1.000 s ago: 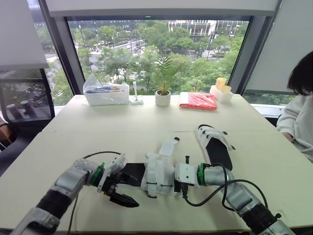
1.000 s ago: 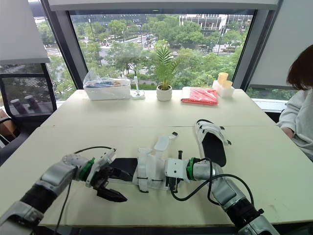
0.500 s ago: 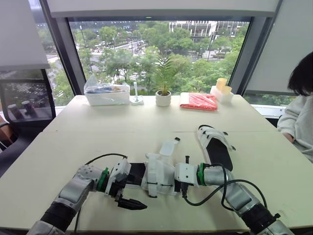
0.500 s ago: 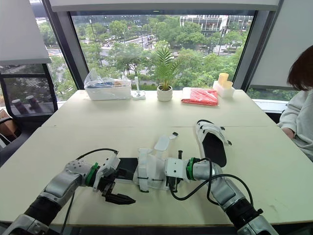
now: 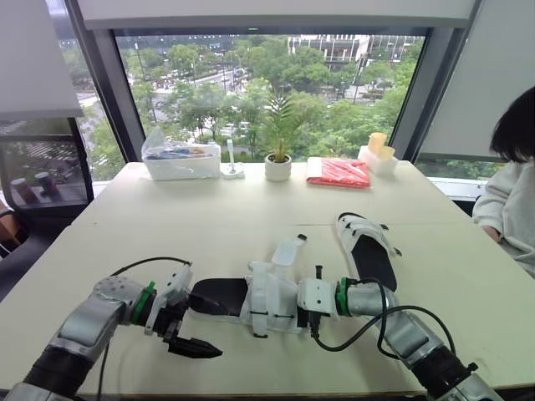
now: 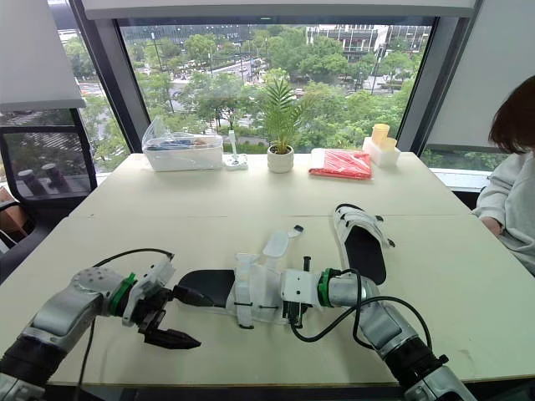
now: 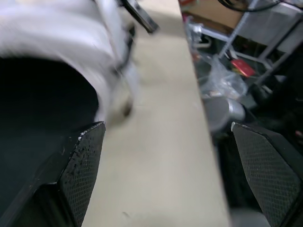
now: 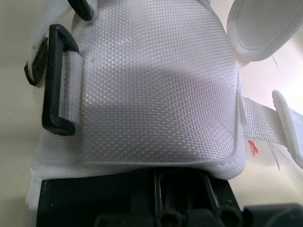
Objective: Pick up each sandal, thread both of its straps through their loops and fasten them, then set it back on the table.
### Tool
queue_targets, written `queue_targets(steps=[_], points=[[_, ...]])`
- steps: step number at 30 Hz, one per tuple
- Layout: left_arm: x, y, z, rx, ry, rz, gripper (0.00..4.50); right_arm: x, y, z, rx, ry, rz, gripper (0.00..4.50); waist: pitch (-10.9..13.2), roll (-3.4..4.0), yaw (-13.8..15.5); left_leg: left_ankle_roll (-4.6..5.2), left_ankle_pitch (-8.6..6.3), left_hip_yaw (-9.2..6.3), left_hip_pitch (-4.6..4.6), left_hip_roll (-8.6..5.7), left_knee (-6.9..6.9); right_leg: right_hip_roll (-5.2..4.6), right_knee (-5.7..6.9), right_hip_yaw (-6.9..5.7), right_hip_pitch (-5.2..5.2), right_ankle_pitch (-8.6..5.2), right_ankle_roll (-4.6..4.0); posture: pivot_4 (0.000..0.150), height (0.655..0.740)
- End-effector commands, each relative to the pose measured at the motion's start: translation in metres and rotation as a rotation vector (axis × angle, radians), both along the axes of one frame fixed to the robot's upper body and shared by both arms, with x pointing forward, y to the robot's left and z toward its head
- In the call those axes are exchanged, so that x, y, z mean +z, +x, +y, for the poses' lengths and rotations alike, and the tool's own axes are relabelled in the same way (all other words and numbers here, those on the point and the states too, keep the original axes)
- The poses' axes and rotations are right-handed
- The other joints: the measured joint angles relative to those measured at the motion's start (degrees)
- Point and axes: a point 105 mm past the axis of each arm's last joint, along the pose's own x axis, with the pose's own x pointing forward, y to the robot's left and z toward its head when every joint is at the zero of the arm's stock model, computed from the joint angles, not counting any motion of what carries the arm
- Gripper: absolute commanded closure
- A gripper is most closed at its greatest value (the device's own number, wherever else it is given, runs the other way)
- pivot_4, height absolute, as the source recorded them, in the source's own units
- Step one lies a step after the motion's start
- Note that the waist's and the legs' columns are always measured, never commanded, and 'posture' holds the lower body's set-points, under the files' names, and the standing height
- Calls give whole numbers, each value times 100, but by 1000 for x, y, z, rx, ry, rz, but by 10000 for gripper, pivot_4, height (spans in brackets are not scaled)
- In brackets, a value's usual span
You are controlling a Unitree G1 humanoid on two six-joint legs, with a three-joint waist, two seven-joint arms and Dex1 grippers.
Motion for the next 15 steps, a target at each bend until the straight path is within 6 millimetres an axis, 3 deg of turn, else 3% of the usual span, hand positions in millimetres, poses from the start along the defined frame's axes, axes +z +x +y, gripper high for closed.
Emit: queue_targets(steps=[1, 15], points=[[4, -3, -8, -32, -13, -27, 1007, -43, -5, -12, -45, -115, 129, 45000, 0, 0, 2, 0, 0, 0, 0, 2, 0, 1, -5, 0, 1, 1, -4, 1500, 7374], [-20, 6, -39, -4, -27, -64, 1007, -45, -9, -15, -52, -119, 133, 45000, -1, 1, 9, 0, 0, 0, -2, 5, -2, 2, -16, 0, 2, 2, -10, 1500, 7374]])
